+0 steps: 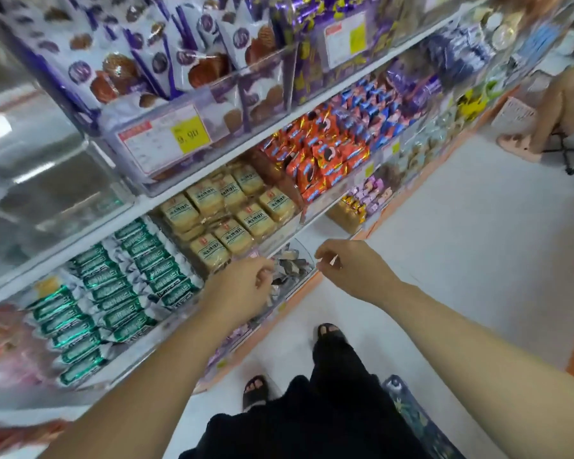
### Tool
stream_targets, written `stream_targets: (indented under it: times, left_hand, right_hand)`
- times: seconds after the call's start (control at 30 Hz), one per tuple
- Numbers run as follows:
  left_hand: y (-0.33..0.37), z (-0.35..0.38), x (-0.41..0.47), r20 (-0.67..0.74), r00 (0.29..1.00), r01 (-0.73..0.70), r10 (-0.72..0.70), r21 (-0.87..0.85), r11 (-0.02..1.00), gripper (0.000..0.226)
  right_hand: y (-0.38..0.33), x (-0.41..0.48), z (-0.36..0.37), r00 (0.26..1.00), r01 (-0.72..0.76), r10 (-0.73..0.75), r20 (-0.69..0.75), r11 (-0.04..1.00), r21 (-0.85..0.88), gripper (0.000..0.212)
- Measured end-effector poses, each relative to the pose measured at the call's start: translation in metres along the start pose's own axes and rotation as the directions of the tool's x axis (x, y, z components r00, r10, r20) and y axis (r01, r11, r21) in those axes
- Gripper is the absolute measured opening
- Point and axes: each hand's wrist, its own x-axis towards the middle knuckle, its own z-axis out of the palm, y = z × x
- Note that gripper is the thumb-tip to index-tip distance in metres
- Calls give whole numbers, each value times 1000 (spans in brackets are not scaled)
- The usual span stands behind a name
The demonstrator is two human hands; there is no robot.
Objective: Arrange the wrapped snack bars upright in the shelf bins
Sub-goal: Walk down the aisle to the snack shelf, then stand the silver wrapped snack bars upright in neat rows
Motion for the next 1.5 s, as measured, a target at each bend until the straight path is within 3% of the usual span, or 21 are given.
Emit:
stream_targets:
  times: [0.1, 0.2, 0.37, 0.53, 0.7, 0.8, 0.97, 1.07, 1.13, 1.23, 1.37, 1.5]
  left_hand:
    - [-3, 15, 8, -66, 991, 116, -114, 32, 993, 26]
    - [5, 37, 10, -157, 953, 245, -258, -96, 965, 26]
    - [25, 82, -4, -152, 866, 433, -476, -248, 867, 23]
    - [9, 126, -25, -153, 809, 509, -567, -300, 807, 27]
    - [-56, 181, 0, -210, 784, 537, -585, -244, 807, 26]
    - [-100, 225, 24, -331, 788, 492, -519, -170, 854, 20]
    - [-162, 307, 59, -640, 738, 281, -213, 5, 960, 31]
    - [-184, 344, 74, -733, 680, 188, 32, 216, 958, 26]
    - [-193, 357, 84, -762, 636, 157, 122, 282, 947, 23]
    - [-200, 369, 90, -800, 566, 157, 196, 339, 928, 20]
    - [-200, 375, 91, -828, 490, 174, 274, 401, 899, 21]
    - [-191, 381, 89, -823, 515, 212, 238, 391, 896, 23]
  right_hand:
    - [10, 40, -8, 983, 136, -128, 129, 989, -53, 18]
    - [21, 67, -15, 926, 278, -224, 304, 949, -146, 19]
    - [34, 95, -7, 817, 404, -245, 522, 889, -216, 19]
    - [37, 97, 36, 711, 486, -270, 650, 856, -176, 19]
    - [52, 122, 119, 709, 536, -342, 616, 830, -155, 14]
    - [68, 139, 185, 711, 594, -441, 548, 794, -131, 13]
    - [117, 160, 272, 672, 688, -542, 505, 709, -155, 10]
    - [142, 161, 297, 642, 760, -686, 343, 627, -169, 18]
    - [152, 161, 310, 609, 792, -752, 250, 588, -161, 29]
    - [165, 161, 324, 569, 821, -808, 152, 550, -152, 38]
    - [172, 162, 330, 555, 829, -830, 61, 546, -121, 29]
    - [175, 154, 328, 563, 823, -826, 23, 558, -107, 23]
